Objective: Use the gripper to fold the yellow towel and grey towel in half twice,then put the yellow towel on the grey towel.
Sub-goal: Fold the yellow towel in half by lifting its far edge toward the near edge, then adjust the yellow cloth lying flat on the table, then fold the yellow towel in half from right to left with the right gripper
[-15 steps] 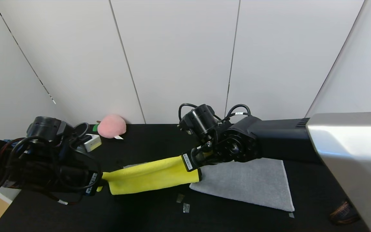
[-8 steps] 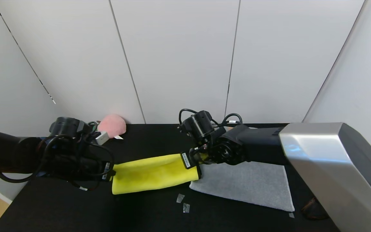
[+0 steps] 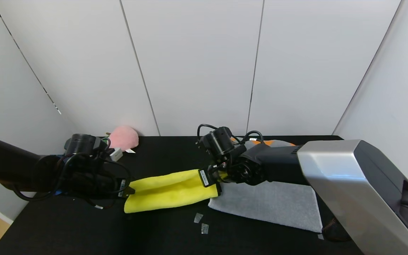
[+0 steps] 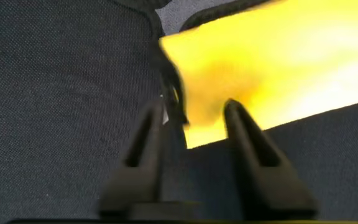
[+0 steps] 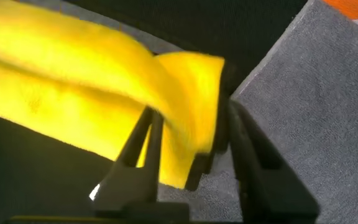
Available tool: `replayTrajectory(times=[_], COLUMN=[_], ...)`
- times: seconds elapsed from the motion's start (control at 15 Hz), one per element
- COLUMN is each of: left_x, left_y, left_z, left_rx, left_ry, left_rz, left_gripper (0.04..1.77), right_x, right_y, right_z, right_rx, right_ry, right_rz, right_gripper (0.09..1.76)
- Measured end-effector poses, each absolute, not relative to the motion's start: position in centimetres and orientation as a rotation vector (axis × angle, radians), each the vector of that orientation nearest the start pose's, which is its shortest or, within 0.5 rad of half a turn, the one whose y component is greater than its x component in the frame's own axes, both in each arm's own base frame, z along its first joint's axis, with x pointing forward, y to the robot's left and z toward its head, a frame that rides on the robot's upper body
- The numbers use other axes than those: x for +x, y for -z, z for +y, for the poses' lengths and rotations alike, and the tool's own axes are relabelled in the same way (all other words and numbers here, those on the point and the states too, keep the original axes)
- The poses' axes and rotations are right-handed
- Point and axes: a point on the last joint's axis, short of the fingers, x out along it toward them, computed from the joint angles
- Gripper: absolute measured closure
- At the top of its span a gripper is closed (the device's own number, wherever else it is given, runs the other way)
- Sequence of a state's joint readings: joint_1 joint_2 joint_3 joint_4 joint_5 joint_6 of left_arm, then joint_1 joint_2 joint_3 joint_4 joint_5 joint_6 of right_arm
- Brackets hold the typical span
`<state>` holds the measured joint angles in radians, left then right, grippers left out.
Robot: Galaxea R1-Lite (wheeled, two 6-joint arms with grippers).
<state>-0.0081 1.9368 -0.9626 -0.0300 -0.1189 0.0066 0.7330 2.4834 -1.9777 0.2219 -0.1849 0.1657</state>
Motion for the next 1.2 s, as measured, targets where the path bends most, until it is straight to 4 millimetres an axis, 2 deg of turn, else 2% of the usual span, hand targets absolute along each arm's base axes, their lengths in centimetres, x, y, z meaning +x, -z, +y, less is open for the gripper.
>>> replayTrajectory(times=[0.27, 0.47, 0.8, 1.2], left_x=[32.8, 32.8, 32.5, 32.2], left_y=[-9.9, -10.4, -10.6, -10.7], left_z=[-0.6, -0.5, -0.5, -0.6], left_rx=[-0.048, -0.049, -0.047, -0.048], left_ry=[0.120, 0.119, 0.121, 0.123], left_rz=[0.929, 0.914, 0.909, 0.910], left_gripper=[0.65, 0.47, 0.30, 0.19], right_x=[37.4, 37.2, 37.2, 37.6], right_y=[-10.4, -10.8, -10.5, -8.3], right_z=[33.2, 33.0, 32.6, 33.0], right_rx=[-0.164, -0.152, -0.122, -0.053], right_ry=[-0.467, -0.462, -0.442, -0.396], right_rz=[0.696, 0.701, 0.748, 0.799], right_gripper=[0.69, 0.51, 0.34, 0.23])
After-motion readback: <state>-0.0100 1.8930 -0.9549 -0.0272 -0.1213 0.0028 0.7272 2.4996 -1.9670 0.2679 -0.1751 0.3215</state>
